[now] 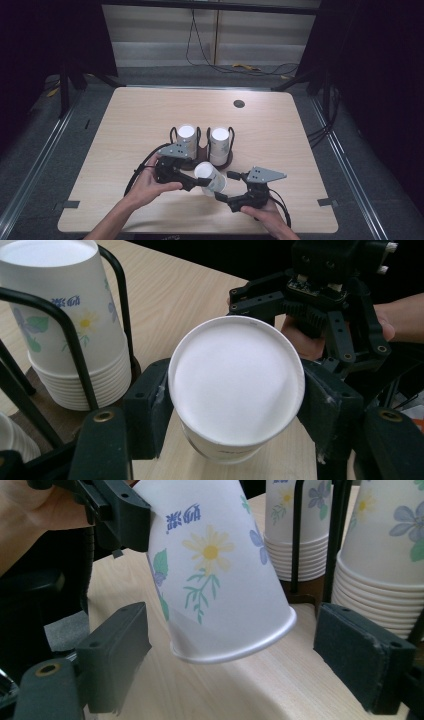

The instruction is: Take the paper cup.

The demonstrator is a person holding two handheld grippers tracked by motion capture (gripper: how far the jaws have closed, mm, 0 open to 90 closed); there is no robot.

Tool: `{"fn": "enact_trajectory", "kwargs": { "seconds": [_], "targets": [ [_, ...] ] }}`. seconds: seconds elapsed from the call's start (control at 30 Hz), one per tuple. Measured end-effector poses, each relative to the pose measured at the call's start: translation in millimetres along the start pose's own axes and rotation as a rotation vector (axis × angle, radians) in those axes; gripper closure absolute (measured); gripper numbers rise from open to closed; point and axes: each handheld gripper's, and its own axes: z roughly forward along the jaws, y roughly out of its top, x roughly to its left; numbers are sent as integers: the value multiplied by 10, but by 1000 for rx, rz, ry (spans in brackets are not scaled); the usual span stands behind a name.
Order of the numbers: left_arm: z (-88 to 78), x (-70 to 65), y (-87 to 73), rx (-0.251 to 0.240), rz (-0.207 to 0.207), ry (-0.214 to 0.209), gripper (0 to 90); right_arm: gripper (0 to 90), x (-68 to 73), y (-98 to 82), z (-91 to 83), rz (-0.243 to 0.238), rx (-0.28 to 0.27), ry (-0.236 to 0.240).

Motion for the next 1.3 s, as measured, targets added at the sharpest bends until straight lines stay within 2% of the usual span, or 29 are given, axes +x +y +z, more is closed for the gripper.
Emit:
{"fn": "enact_trajectory", "kwargs": {
  "seconds": [0.2, 0.83, 0.9, 1.07, 1.23, 1.3],
  "targets": [
    [41, -34, 14, 5, 5, -11, 358, 142, 9, 14, 33, 0, -20, 18],
    [108, -93, 48, -10, -1, -63, 358, 146, 32, -10, 88, -17, 8, 51],
    [116, -95, 45, -12, -4, -67, 358, 177, 32, -12, 92, -21, 10, 53],
    [100, -75, 27, -11, -10, -70, 358, 215, 27, -11, 86, -28, 17, 65],
    [100, -61, -5, -4, -5, -58, 348, 232, 6, -8, 82, -15, 40, 73],
    [111, -59, -12, 5, -4, -49, 290, 235, 0, -7, 82, -13, 49, 73]
  ]
}}
